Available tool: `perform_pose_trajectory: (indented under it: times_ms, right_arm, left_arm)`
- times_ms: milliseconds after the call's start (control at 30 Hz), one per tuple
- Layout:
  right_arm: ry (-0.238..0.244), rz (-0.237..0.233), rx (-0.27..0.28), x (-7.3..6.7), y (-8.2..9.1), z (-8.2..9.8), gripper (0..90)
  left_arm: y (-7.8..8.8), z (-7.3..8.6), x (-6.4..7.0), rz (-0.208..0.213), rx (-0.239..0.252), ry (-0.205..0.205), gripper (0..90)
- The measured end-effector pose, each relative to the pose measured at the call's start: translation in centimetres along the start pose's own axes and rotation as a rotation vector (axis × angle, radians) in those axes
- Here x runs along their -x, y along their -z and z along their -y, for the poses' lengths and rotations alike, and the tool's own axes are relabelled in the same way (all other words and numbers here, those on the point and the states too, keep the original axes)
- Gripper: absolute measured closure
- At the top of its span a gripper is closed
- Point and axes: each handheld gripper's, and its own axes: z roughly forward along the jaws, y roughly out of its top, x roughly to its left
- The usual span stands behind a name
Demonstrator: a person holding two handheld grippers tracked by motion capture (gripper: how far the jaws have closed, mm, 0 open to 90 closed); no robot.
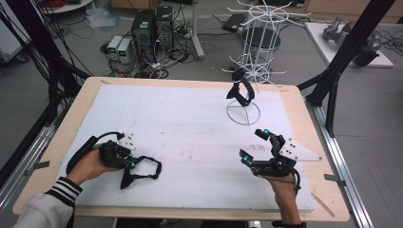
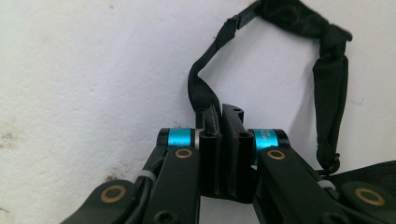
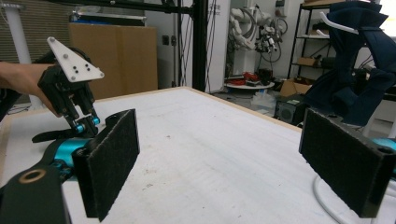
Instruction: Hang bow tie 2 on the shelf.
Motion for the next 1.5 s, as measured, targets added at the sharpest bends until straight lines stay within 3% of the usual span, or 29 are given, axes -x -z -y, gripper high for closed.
perform_pose_trajectory:
  times_ms: [267, 633, 800, 1033, 1300, 1500]
  right_arm:
    - [-0.003, 0.0, 0.008, 0.1, 0.1, 0.0, 11.7]
    - [0.001, -0.008, 0.013, 0.1, -0.1, -0.5, 11.7]
    - [0.003, -0.014, 0.012, 0.1, -0.3, -0.7, 11.7]
    - [0.017, -0.025, 0.021, 0.1, -0.6, -1.8, 11.7]
    - [0.026, -0.042, 0.018, -0.5, -1.3, -2.6, 11.7]
    - [0.028, -0.06, 0.02, -0.9, -1.7, -3.0, 11.7]
  left_arm:
    - [0.8, -0.7, -0.4, -0.006, 0.089, 0.033, 85.0]
    - [2.0, -2.2, -1.0, -0.064, 0.231, 0.056, 85.1]
    - [2.4, -2.8, -1.0, -0.069, 0.29, 0.059, 85.1]
    - [2.8, -3.8, -1.1, -0.062, 0.384, 0.077, 85.1]
    - [2.9, -5.5, -1.0, -0.104, 0.494, 0.084, 85.1]
    - [3.0, -6.5, -1.0, -0.11, 0.523, 0.082, 85.1]
